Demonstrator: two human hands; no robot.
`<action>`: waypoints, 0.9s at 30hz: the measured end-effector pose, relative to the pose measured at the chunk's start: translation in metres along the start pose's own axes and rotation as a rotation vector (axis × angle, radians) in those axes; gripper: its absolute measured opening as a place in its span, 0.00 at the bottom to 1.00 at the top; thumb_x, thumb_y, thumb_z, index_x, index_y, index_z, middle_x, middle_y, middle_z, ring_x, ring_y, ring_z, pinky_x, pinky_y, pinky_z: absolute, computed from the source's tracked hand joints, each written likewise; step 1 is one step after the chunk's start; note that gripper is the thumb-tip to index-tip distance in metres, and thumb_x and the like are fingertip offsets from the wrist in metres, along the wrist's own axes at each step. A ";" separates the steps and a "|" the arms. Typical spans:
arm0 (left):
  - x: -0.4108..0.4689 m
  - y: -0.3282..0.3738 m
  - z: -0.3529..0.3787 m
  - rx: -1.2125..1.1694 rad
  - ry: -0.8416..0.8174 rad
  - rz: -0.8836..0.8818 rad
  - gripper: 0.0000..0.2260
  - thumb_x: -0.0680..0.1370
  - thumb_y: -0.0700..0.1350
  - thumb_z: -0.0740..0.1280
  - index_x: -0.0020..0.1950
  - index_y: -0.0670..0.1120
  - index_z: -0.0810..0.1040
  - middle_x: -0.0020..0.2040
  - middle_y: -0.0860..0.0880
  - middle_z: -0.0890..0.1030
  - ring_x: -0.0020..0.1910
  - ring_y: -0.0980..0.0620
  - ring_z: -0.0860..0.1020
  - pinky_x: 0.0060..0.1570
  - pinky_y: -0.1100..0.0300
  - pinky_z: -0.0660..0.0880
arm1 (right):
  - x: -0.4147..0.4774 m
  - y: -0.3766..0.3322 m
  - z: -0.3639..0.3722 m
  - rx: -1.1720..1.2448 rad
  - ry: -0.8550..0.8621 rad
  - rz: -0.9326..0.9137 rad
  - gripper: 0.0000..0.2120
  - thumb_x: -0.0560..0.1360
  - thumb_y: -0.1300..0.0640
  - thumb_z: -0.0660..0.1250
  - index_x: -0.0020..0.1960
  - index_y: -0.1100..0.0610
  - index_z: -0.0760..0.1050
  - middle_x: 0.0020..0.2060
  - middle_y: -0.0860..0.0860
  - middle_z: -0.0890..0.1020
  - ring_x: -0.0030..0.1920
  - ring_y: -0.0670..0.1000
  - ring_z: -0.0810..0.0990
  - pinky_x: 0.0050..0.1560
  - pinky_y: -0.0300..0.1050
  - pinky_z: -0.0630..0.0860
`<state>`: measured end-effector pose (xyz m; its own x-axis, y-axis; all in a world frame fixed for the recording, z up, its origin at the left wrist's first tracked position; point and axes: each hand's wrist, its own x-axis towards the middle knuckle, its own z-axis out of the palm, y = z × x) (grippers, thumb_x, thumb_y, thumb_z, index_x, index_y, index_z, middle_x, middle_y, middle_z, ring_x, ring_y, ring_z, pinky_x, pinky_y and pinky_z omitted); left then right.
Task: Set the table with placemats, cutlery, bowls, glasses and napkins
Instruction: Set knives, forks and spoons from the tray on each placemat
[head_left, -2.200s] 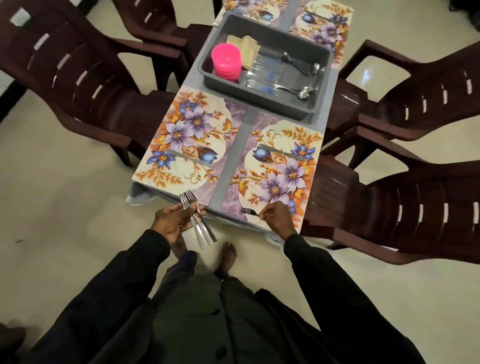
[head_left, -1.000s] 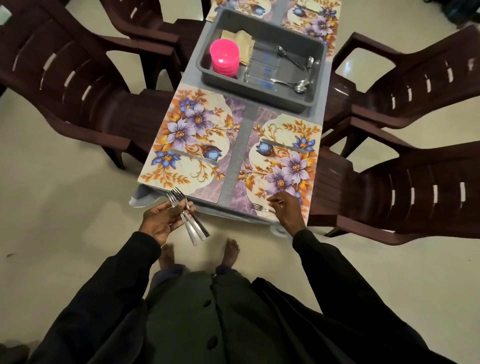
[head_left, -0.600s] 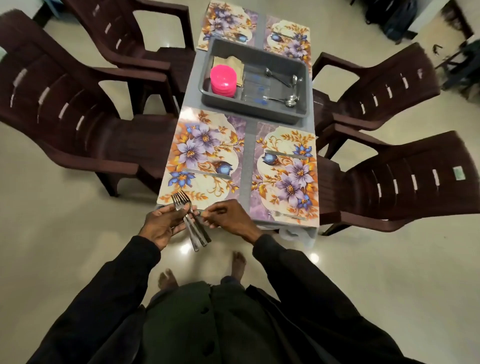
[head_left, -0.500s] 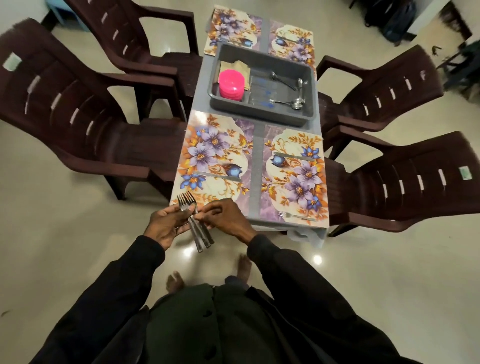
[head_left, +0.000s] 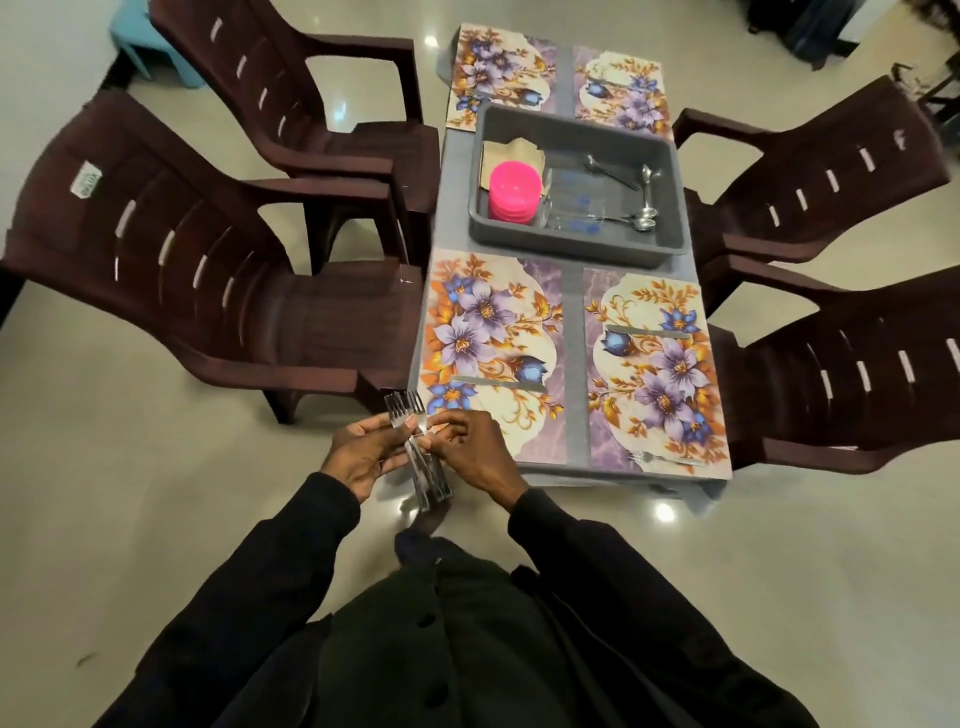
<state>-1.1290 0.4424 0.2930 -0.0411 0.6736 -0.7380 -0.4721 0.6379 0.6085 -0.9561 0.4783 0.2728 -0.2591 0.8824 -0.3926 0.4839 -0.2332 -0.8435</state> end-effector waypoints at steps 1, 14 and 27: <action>0.009 0.008 -0.004 0.005 -0.007 -0.002 0.18 0.76 0.37 0.74 0.64 0.34 0.79 0.53 0.37 0.86 0.47 0.44 0.86 0.46 0.54 0.84 | 0.010 -0.001 0.001 0.017 -0.003 0.023 0.16 0.72 0.50 0.78 0.57 0.55 0.84 0.42 0.49 0.86 0.41 0.43 0.84 0.44 0.37 0.82; 0.094 0.125 -0.029 -0.036 -0.009 0.024 0.13 0.79 0.36 0.69 0.62 0.33 0.79 0.58 0.35 0.83 0.56 0.41 0.85 0.57 0.50 0.81 | 0.124 -0.006 -0.028 0.291 0.312 0.268 0.04 0.74 0.67 0.71 0.42 0.63 0.84 0.39 0.56 0.86 0.36 0.48 0.83 0.38 0.41 0.82; 0.199 0.223 -0.058 0.034 -0.080 -0.047 0.13 0.81 0.38 0.67 0.63 0.35 0.78 0.57 0.37 0.85 0.54 0.45 0.85 0.49 0.56 0.84 | 0.303 -0.016 -0.078 0.695 0.656 0.614 0.17 0.72 0.75 0.66 0.30 0.58 0.70 0.23 0.53 0.72 0.25 0.51 0.71 0.27 0.41 0.71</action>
<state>-1.2938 0.6971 0.2644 0.0514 0.6695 -0.7410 -0.4413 0.6809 0.5846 -0.9767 0.7814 0.1956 0.4486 0.5365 -0.7148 -0.2432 -0.6963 -0.6753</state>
